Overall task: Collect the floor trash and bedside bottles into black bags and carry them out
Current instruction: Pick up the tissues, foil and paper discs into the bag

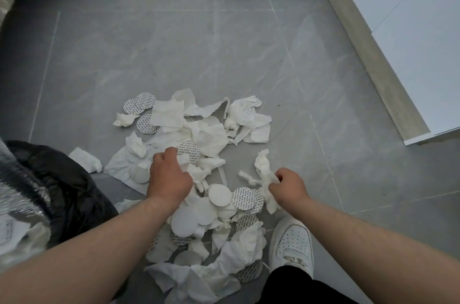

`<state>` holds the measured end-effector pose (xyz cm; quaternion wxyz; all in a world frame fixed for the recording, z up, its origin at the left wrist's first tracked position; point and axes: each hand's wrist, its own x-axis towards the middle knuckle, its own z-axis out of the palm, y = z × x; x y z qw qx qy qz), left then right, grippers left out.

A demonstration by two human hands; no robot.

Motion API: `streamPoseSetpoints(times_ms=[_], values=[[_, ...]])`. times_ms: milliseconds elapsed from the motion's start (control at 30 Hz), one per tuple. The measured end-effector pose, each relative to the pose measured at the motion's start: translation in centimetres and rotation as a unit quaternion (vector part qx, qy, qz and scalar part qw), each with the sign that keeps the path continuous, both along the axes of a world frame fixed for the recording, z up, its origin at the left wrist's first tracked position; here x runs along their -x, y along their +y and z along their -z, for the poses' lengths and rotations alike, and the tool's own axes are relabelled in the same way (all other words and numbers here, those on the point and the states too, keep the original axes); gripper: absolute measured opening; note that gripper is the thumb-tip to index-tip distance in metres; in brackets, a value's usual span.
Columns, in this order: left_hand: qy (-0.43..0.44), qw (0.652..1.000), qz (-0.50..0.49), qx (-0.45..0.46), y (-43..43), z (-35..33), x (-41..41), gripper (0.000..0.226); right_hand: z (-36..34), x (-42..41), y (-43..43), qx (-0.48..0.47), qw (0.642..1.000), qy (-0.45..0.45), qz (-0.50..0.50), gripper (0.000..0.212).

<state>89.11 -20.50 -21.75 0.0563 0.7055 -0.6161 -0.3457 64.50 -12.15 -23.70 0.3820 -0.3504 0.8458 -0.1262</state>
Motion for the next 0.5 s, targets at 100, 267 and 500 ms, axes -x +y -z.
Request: streamPoseSetpoints(times_ms=[100,267,500], values=[[0.002,1.0,0.002,0.001,-0.2,-0.3,-0.1,0.055,-0.6,-0.2,-0.1,-0.001,0.999,-0.047,0.001,0.018],[0.006,1.0,-0.001,-0.004,0.2,0.4,-0.2,0.054,0.2,-3.9,0.5,-0.084,0.988,0.036,-0.126,0.082],[0.017,1.0,-0.002,-0.009,0.2,1.1,-0.6,0.053,2.4,-5.4,0.5,-0.065,0.993,0.008,-0.094,0.027]])
